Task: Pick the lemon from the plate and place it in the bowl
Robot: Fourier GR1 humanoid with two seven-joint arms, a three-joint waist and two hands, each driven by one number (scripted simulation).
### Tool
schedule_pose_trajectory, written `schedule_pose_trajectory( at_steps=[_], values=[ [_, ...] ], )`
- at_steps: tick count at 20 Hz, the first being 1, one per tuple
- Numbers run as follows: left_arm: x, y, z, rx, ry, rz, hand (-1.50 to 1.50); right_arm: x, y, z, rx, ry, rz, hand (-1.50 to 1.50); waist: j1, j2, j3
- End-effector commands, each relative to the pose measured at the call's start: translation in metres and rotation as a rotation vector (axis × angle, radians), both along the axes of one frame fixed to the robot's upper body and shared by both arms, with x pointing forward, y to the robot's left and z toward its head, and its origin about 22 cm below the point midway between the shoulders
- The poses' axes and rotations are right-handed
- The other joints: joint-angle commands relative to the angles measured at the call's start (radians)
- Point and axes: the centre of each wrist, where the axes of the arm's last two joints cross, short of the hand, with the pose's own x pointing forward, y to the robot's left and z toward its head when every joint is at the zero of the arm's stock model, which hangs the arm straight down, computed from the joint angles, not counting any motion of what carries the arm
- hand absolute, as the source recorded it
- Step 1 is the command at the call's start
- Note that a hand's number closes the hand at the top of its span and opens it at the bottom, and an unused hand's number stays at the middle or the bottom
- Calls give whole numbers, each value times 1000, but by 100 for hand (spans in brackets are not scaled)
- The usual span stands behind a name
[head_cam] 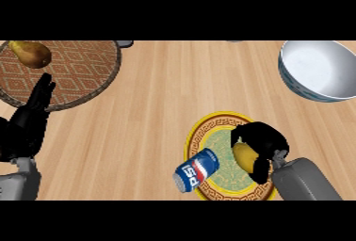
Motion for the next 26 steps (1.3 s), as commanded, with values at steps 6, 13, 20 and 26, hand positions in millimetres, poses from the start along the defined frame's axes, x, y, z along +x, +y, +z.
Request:
schedule_pose_trajectory(
  at_steps=[6, 13, 20, 26],
  values=[
    [9, -18, 6, -11, -33, -56, 0, 88, -19, 59, -40, -246, -757, 150, 58, 38, 9],
    [14, -15, 7, 14, -20, -54, 0, 132, 29, 121, -163, -571, -939, 150, 62, 26, 9],
    [19, -9, 8, -15, -4, -31, 0, 141, 48, 195, -97, -966, -1077, 150, 30, 18, 8],
    [4, -1, 4, -8, -5, -18, 0, 155, 4, 216, -61, -996, -1164, 150, 16, 12, 9]
  ],
)
